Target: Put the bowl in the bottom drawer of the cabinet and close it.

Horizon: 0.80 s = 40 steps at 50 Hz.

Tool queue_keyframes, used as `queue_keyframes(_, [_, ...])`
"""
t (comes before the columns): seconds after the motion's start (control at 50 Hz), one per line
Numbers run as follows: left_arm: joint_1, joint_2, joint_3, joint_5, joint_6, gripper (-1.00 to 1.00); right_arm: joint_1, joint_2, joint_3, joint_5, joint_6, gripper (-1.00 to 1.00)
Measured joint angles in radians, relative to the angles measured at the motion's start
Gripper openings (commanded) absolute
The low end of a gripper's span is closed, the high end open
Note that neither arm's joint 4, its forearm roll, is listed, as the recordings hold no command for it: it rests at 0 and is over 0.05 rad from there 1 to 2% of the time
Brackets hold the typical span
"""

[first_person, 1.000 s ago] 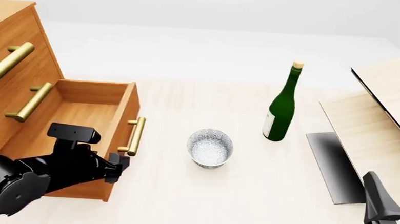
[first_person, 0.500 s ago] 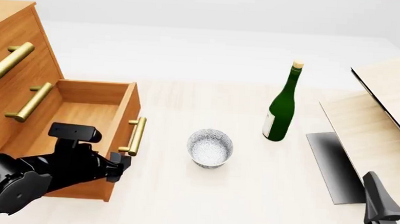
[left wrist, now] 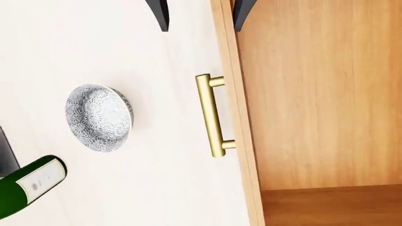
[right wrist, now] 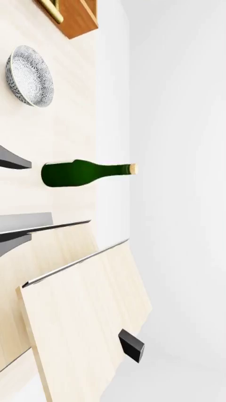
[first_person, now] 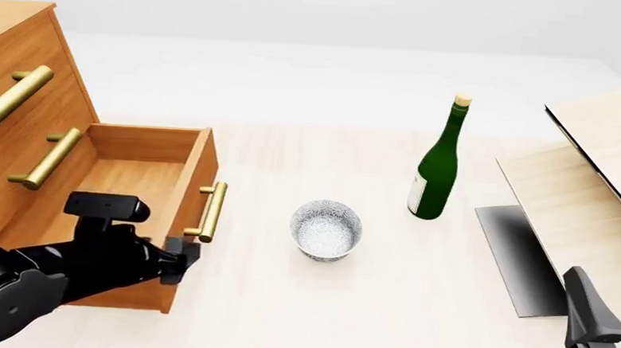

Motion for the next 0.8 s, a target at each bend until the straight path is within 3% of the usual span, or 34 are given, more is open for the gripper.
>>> queue_keyframes(0.8, [0.004, -0.238, -0.075, 0.147, 0.044, 1.00, 0.000, 0.000, 0.000, 0.000, 0.000, 1.00])
